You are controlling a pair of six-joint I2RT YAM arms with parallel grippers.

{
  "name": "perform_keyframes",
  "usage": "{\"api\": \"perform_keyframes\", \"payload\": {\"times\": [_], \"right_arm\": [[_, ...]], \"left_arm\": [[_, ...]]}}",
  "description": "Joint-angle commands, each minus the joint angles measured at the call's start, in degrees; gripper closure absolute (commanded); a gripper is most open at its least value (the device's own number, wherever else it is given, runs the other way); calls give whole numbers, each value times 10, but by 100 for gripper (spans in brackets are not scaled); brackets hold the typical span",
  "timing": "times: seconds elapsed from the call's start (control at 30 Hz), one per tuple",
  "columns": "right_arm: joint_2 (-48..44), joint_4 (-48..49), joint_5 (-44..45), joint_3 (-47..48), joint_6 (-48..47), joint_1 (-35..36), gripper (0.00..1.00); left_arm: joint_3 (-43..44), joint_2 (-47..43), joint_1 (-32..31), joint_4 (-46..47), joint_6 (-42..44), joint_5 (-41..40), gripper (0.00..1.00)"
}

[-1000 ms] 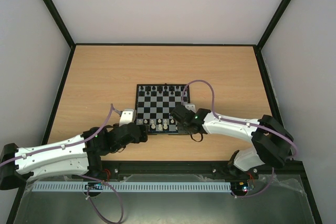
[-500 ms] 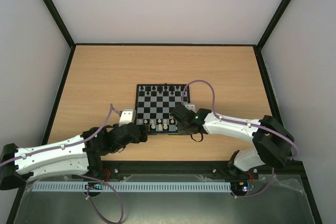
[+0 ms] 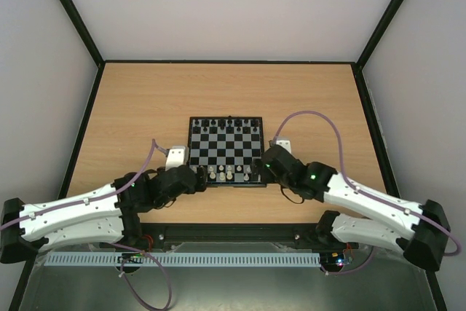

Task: Set up the chess pieces on the board
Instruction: Place the chess piece on the chessboard, then pick up the chess piece at the center of the board.

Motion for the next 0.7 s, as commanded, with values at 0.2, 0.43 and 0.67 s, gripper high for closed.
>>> {"api": "perform_keyframes", "payload": {"times": [0.2,0.43,0.67], "right_arm": [[-113,13,20,-35,-60,1,1],[-111,72,-50,-56,-89,1,1],[-119,87,-71,-68,-109,1,1]], "left_arm": [[76,46,4,-66,-44,-63,1],[98,86,8,-105,-124,-81,1],[125,96,8,-133,-168,-82,1]]}}
